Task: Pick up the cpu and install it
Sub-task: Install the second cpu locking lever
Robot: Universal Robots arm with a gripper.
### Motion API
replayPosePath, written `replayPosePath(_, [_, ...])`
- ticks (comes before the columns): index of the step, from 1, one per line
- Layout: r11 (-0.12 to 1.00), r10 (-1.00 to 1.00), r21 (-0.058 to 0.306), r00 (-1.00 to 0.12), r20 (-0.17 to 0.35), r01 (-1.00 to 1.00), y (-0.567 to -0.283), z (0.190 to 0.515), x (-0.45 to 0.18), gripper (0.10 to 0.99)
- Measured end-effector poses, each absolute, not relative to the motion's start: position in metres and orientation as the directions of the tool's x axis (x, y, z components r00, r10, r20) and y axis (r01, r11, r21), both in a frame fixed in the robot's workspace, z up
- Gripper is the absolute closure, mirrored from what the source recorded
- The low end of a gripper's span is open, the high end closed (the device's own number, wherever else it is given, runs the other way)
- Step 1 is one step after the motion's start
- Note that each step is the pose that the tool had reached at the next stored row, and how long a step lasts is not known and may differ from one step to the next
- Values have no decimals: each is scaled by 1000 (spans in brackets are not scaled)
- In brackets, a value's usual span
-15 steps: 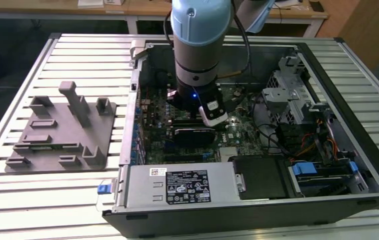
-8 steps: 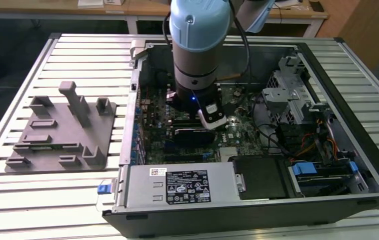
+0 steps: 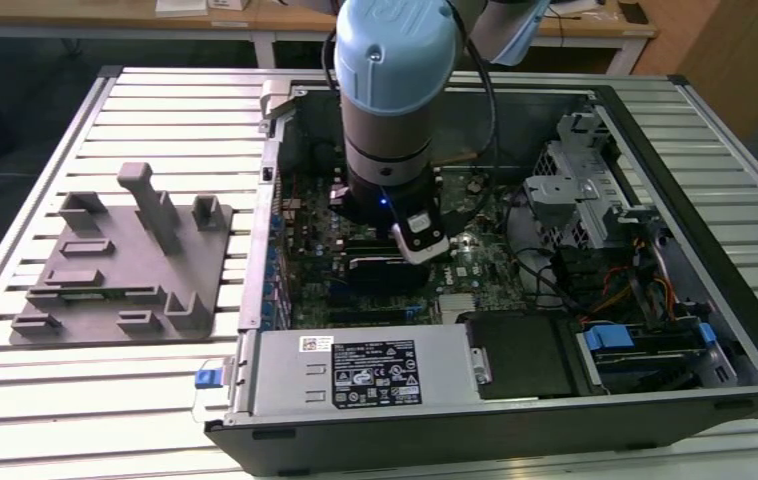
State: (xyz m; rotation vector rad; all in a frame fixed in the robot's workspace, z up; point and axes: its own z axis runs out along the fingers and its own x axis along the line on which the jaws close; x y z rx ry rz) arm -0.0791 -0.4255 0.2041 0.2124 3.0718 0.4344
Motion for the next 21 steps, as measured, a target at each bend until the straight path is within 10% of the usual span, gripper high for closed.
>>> replayPosePath(21, [947, 140, 294, -990, -10, 131, -424, 196, -87, 980])
